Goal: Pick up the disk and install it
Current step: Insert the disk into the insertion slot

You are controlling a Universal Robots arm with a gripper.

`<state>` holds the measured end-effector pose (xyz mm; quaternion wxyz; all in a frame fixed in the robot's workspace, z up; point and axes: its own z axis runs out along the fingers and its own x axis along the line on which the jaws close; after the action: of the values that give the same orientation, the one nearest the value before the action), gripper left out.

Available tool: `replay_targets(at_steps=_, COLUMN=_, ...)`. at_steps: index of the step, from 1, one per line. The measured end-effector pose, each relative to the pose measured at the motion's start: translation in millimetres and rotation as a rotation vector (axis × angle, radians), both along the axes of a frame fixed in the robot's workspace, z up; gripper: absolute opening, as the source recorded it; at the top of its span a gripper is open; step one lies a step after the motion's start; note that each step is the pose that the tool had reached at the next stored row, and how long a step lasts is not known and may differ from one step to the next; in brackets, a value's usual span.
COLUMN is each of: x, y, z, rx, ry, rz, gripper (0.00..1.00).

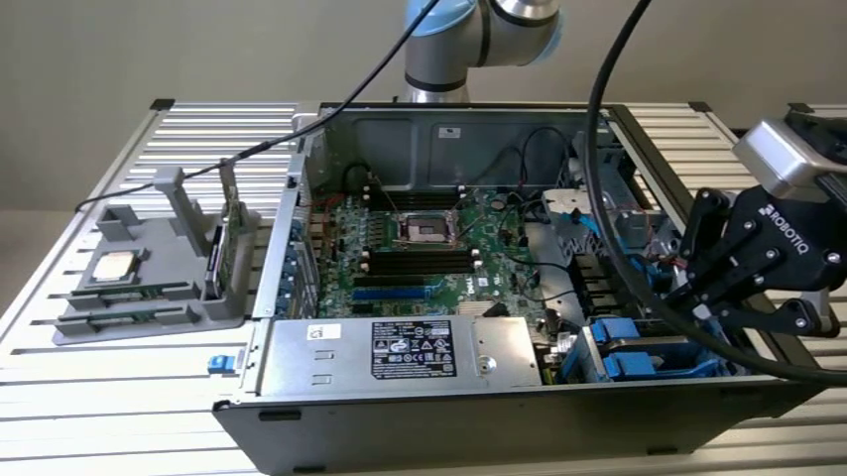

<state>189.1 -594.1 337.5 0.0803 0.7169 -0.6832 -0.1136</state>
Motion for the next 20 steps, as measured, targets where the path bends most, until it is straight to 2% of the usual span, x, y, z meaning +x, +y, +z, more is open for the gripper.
replay_targets(at_steps=5, x=0.1, y=0.9, z=-2.8, rx=-0.0012, ry=0.0185, rz=-0.03, gripper=0.17)
replay_targets(at_steps=11, x=1.0, y=2.3, z=-3.1, rx=-0.0014, ry=0.0277, rz=-0.062, gripper=0.17)
replay_targets(at_steps=15, x=2.7, y=3.0, z=-2.9, rx=-0.0043, ry=0.0359, rz=-0.073, gripper=0.17)
replay_targets(at_steps=17, x=3.8, y=3.1, z=-3.0, rx=-0.0067, ry=0.0434, rz=-0.077, gripper=0.17)
replay_targets(at_steps=20, x=5.6, y=3.3, z=-3.0, rx=-0.0118, ry=0.0589, rz=-0.079, gripper=0.17)
